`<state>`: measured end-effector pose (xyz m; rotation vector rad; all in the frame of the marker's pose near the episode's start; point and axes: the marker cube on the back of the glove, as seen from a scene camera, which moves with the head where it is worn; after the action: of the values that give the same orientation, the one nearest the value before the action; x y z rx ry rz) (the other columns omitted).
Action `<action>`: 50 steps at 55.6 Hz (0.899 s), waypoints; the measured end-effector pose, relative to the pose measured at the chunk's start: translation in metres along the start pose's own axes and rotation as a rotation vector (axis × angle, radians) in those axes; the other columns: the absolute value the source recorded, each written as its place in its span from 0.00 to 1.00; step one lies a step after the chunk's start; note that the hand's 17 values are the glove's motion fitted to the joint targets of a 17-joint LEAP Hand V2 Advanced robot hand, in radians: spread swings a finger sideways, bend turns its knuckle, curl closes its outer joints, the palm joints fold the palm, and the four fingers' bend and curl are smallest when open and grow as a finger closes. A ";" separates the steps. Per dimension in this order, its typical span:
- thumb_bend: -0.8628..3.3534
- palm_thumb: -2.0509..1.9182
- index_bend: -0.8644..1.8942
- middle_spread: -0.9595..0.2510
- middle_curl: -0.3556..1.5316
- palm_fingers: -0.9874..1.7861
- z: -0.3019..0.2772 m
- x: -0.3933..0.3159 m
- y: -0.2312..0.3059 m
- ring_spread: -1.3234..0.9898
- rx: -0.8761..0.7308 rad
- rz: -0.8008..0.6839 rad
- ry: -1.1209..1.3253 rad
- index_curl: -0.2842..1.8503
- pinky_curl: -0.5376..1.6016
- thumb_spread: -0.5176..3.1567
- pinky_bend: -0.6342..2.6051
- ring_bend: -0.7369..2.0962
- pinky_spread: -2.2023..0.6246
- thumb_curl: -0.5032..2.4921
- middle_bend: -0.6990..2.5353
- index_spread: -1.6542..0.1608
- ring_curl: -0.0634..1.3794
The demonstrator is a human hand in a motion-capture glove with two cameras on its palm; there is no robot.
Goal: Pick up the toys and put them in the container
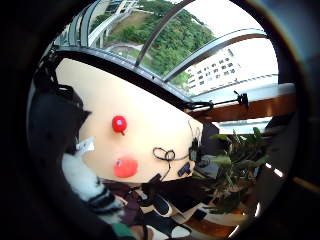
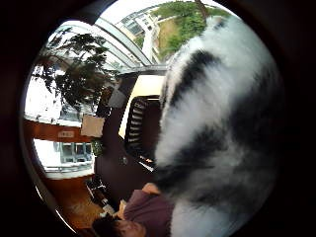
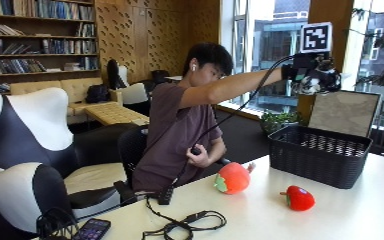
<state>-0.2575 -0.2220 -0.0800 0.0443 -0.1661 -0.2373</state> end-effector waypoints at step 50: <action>0.20 0.58 0.31 0.86 0.45 0.21 0.076 -0.134 -0.062 0.55 -0.313 0.018 0.220 0.26 0.46 0.45 0.57 0.52 0.78 0.37 0.26 0.85 0.38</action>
<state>-0.4125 -0.2518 -0.0306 -0.2414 0.0906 -0.2362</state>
